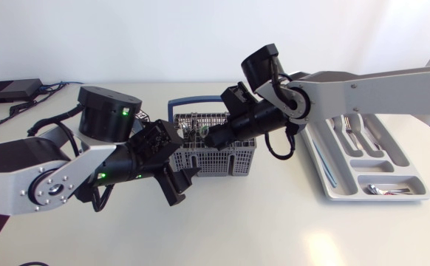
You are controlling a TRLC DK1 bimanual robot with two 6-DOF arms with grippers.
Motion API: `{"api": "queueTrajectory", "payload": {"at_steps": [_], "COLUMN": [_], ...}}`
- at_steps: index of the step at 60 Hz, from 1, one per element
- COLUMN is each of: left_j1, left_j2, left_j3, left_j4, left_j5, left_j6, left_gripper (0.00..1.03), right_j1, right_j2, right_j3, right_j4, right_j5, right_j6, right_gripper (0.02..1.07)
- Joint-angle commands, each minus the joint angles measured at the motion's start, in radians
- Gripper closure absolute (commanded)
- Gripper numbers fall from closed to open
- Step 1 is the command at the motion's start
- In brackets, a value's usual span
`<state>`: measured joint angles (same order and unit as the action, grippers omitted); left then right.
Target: Transfer all utensils from the basket to the drawer tray.
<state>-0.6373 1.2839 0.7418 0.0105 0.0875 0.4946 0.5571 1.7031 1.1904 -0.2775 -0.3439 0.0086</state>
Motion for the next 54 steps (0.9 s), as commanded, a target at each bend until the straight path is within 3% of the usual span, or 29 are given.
{"api": "queueTrajectory", "payload": {"at_steps": [1, 6, 21, 54], "left_j1": [0.007, 0.007, 0.001, -0.007], "left_j2": [0.018, 0.018, 0.017, 0.020], "left_j3": [0.008, 0.008, 0.007, 0.001], "left_j4": [0.011, 0.013, 0.011, 0.016], "left_j5": [-0.008, -0.008, -0.008, -0.008], "left_j6": [0.002, 0.001, 0.001, 0.001], "left_gripper": [0.16, 0.16, 0.16, 0.16], "right_j1": [0.007, 0.007, 0.015, 0.044], "right_j2": [0.029, 0.029, -0.005, -0.016], "right_j3": [0.017, 0.020, 0.032, 0.265], "right_j4": [0.014, 0.015, -0.011, -0.339], "right_j5": [0.003, 0.006, 0.016, 0.009], "right_j6": [-0.021, -0.025, -0.018, 0.013], "right_gripper": [0.87, 1.02, 1.02, 1.02]}}
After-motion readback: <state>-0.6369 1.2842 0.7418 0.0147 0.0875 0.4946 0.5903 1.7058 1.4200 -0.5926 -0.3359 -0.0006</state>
